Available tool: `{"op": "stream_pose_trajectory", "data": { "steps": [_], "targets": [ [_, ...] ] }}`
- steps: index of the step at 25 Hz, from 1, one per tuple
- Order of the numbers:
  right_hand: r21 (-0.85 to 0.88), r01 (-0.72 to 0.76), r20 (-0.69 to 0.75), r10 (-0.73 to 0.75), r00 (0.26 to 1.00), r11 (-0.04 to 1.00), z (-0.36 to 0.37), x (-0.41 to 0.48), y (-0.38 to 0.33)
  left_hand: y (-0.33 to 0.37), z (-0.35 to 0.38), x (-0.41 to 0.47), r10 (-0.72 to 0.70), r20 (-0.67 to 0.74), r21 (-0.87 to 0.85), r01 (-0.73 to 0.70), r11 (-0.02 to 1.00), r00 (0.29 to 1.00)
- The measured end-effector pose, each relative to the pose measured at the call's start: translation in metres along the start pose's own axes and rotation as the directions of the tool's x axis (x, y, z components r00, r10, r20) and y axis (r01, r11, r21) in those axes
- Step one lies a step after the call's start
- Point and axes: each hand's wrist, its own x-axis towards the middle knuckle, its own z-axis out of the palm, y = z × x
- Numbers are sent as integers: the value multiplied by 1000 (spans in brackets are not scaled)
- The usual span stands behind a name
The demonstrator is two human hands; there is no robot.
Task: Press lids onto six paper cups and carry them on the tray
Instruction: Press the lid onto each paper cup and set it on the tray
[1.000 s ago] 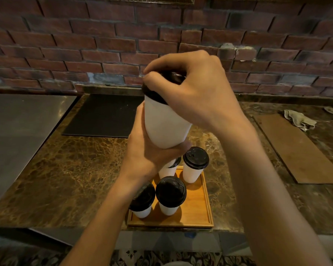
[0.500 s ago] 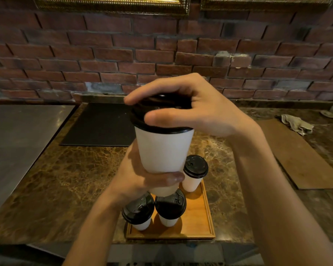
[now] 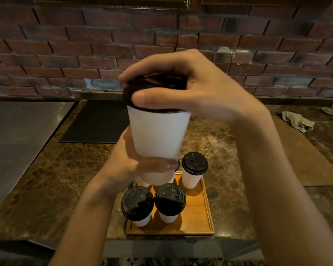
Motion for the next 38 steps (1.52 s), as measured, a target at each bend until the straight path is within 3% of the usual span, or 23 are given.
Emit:
{"op": "stream_pose_trajectory", "data": {
  "steps": [2,6,9,12,14,16,18,20,23,25,27,29,32,35,38],
  "targets": [
    [183,67,92,-85,992,981,-6,-5,6,2,-5,-1,-26,179,-63,38,997,984],
    [188,144,-56,-136,989,972,1,-5,1,0,-2,0,56,231,-57,-45,997,971],
    [104,63,-265,-33,964,993,9,-7,-11,-3,8,5,152,74,56,-156,986,986],
    [-113,-162,-420,101,902,980,18,-3,-20,-8,17,11,266,-123,235,-232,944,956],
    [-274,-358,-442,214,871,893,25,5,-20,-7,20,12,180,-217,238,-127,963,959],
    [-376,-441,-444,259,858,815,24,8,-14,-10,18,10,73,-238,181,-30,983,968],
    [-357,-295,-300,190,935,887,13,7,-12,-12,14,7,21,-184,131,4,991,983],
    [-152,-103,-45,97,994,983,-3,1,-10,-10,9,4,-20,-56,67,24,997,998],
    [73,6,116,-15,993,997,-18,-7,1,-8,4,2,-27,106,9,26,1000,994],
    [33,-38,72,35,997,999,-17,-6,0,-7,8,3,-6,94,15,5,1000,996],
    [-60,-130,-55,126,990,990,-8,-4,-8,-8,16,8,62,-17,69,-61,996,998],
    [-172,-246,-246,201,948,954,5,0,-12,-10,23,12,154,-145,138,-134,981,977],
    [-304,-361,-448,201,871,882,25,7,-13,-11,27,16,106,-265,131,-73,989,958],
    [-291,-248,-355,136,925,924,15,5,-13,-12,22,15,90,-281,175,-41,984,956],
    [-70,-10,-77,4,997,997,-5,-3,-7,-7,8,9,12,-101,118,0,993,995]
  ]
}}
